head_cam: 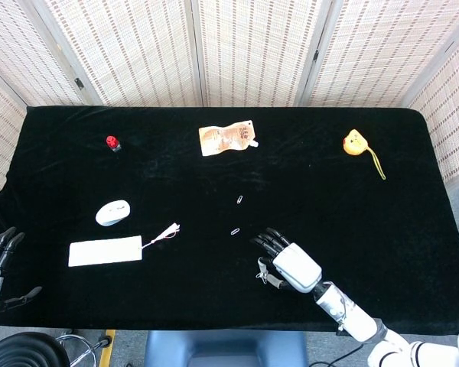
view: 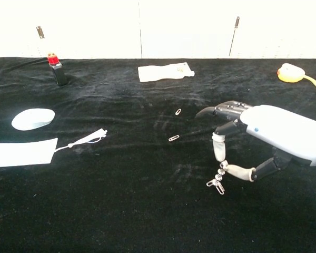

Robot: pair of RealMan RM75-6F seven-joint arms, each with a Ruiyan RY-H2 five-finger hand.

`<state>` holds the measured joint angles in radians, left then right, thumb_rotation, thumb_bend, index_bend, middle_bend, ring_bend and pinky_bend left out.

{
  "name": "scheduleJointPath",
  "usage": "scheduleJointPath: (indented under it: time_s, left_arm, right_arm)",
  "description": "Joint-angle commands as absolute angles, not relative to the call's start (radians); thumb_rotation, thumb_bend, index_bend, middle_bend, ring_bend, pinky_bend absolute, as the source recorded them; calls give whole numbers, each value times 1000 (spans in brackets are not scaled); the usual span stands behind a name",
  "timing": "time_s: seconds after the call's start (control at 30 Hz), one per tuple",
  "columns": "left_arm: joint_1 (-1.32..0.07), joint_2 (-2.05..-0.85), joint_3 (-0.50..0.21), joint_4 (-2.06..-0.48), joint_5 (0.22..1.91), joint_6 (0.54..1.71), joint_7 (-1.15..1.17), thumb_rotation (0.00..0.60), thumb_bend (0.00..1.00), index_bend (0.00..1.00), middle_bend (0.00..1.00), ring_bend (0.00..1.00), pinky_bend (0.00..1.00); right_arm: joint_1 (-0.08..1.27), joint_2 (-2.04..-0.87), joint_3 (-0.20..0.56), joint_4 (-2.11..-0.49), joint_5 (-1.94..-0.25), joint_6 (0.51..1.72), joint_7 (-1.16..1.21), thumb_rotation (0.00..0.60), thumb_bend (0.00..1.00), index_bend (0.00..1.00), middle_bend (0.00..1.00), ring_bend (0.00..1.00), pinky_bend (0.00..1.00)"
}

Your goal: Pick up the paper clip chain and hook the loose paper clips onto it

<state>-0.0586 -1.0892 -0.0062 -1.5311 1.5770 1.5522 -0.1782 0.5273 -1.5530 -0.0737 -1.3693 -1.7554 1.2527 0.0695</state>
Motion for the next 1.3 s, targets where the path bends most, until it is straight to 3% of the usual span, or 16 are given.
scheduleJointPath:
  time_s: [0.03, 1.3]
  left_arm:
    - [-60, -1090, -7, -1531, 1576, 1549, -175, 600, 70, 0, 0, 0, 0]
    - [-79, -1112, -13, -1533, 1550, 1501, -114, 600, 70, 0, 0, 0, 0]
  right_arm:
    - [523, -1544, -70, -1375, -1758, 1267, 74, 600, 479, 921, 132, 87, 0]
    - [455, -1431, -39, -1400, -1764, 1418, 163, 600, 479, 921, 133, 87, 0]
